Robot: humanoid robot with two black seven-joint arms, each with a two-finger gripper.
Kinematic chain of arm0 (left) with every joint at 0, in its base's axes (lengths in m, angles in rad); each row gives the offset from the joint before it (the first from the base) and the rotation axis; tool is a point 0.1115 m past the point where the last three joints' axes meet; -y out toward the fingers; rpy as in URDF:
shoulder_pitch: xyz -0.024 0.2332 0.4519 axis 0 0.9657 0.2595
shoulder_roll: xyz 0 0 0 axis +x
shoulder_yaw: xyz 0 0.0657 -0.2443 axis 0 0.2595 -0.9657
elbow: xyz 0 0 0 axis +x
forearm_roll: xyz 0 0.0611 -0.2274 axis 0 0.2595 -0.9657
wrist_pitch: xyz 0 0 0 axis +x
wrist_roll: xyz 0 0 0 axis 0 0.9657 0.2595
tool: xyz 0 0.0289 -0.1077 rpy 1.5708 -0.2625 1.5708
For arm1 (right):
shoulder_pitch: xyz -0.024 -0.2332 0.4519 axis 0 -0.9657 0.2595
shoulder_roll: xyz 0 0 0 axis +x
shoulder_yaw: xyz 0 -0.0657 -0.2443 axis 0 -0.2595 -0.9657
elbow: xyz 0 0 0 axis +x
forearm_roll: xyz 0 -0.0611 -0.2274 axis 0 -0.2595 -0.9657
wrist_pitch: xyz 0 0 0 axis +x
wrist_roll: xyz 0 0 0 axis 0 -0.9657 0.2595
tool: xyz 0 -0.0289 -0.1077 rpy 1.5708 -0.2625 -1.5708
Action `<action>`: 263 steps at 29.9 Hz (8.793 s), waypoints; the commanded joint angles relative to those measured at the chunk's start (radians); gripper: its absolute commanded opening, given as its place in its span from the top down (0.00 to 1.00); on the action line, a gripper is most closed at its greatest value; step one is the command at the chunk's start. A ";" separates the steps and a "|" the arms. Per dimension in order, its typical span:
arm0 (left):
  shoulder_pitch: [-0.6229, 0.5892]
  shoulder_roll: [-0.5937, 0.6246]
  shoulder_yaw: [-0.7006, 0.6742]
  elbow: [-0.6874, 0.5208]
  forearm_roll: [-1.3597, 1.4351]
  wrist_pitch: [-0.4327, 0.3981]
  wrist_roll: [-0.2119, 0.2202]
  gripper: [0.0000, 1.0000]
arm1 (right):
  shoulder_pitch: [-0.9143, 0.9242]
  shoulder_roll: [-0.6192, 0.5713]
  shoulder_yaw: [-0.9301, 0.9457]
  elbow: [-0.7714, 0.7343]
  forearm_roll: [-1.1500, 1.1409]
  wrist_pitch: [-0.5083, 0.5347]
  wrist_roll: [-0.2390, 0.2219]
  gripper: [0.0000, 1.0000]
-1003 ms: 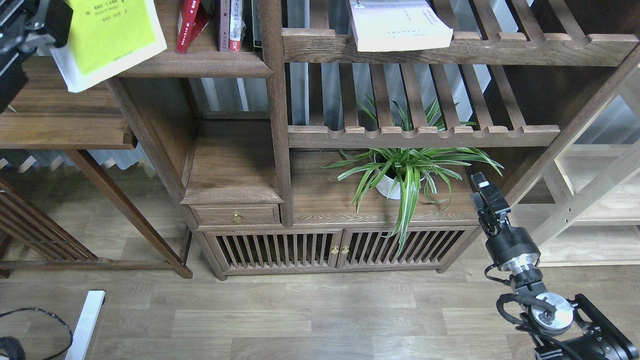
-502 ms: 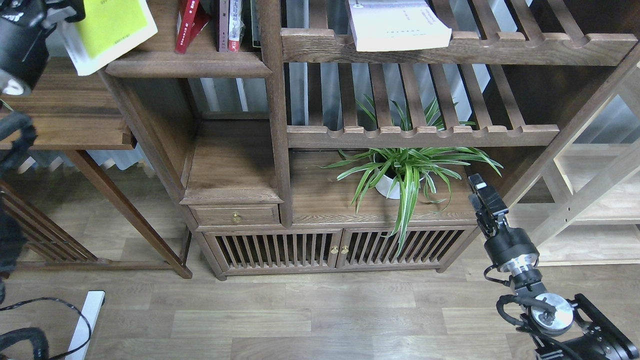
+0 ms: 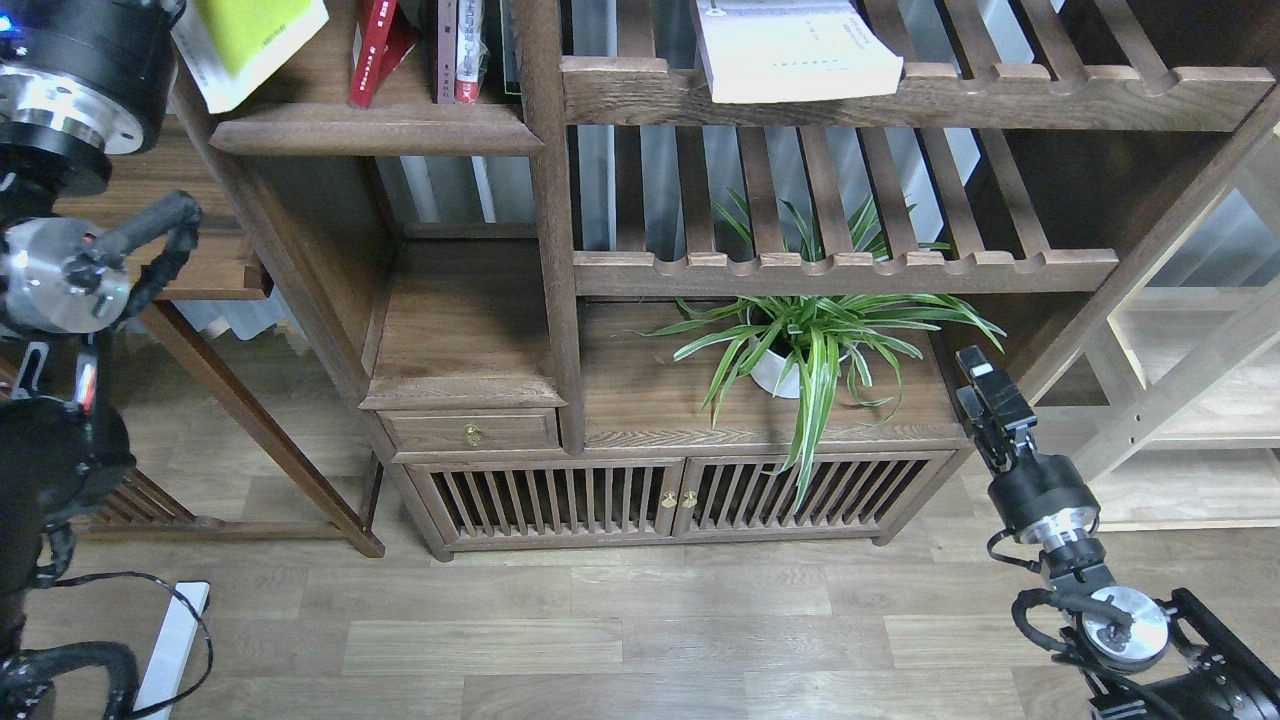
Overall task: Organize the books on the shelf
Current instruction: 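Raise the yellow-green book with the left gripper up to the top shelf, then push the yellow-green book onto the top shelf with the left gripper, then withdraw the left arm and raise the right gripper toward the white book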
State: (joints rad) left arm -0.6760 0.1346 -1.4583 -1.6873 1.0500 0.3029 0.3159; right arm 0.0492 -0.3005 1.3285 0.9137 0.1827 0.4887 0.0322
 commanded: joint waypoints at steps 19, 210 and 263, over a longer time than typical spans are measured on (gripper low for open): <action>-0.033 -0.023 0.115 0.003 0.082 0.154 -0.069 1.00 | -0.020 -0.049 0.003 -0.001 0.024 0.000 0.002 0.20; -0.475 0.209 0.550 0.853 -1.140 -0.792 -0.429 0.02 | 0.218 0.014 -0.023 -0.082 0.057 0.000 0.015 0.01; -0.114 0.145 0.661 0.555 -1.389 -0.792 -0.169 0.02 | 0.386 0.258 -0.043 0.182 0.020 0.000 0.009 0.03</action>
State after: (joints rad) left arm -0.7885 0.2806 -0.7986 -1.1333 -0.3390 -0.4888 0.1462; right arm 0.4356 -0.0409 1.3091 1.0985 0.2107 0.4887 0.0429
